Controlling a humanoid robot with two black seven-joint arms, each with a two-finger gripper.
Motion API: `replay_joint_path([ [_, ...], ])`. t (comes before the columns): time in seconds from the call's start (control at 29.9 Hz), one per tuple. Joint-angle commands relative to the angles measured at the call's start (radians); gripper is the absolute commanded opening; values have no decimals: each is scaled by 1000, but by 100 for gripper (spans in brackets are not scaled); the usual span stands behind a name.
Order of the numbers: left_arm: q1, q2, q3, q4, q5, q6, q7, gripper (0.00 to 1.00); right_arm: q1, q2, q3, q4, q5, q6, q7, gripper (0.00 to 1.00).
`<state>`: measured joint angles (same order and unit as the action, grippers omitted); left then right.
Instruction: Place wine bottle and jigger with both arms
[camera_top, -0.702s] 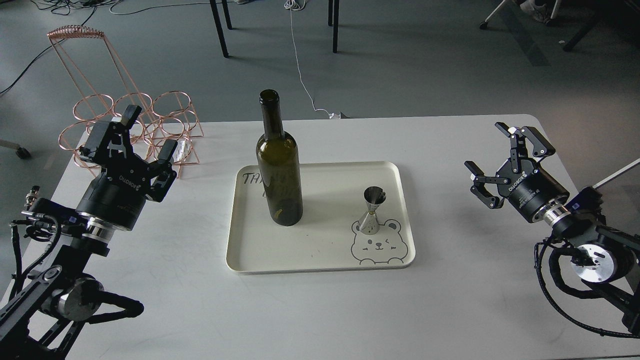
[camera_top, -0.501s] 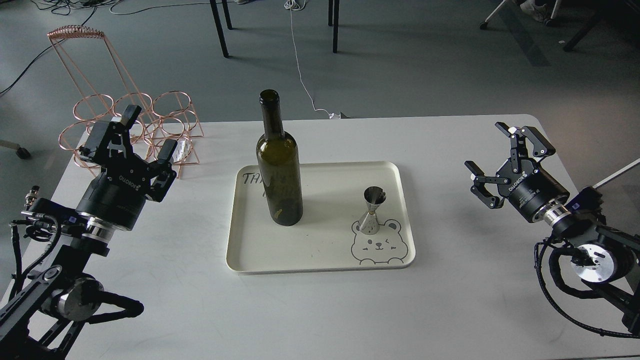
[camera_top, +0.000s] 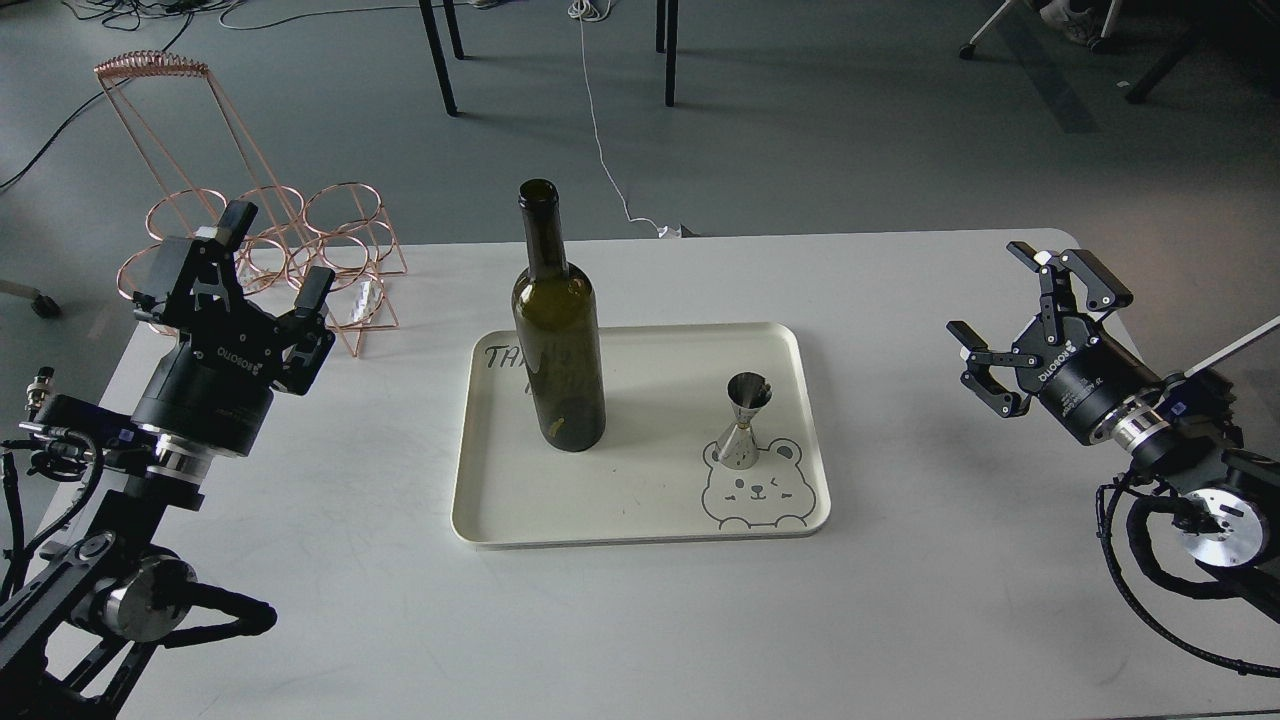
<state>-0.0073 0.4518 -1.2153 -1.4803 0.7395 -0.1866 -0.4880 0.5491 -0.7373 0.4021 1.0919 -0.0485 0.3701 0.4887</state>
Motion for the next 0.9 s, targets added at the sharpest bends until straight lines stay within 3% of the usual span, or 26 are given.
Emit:
replay_joint_path([
  [0.0, 0, -2, 0, -2, 0, -1, -1, 98, 14, -20, 0, 9, -221, 1, 0, 99],
  [0.13, 0, 1, 0, -3, 0, -1, -1, 98, 20, -89, 9, 121, -604, -37, 0, 98],
  [0.37, 0, 1, 0, -5, 0, -1, -1, 98, 17, -119, 6, 266, -1196, -365, 0, 98],
  [0.63, 0, 1, 0, -6, 0, -1, -1, 98, -1, -64, -45, 234, -1761, -653, 0, 97],
  [0.87, 0, 1, 2, -8, 0, -1, -1, 98, 0, 99, -51, 122, -1978, -815, 0, 97],
])
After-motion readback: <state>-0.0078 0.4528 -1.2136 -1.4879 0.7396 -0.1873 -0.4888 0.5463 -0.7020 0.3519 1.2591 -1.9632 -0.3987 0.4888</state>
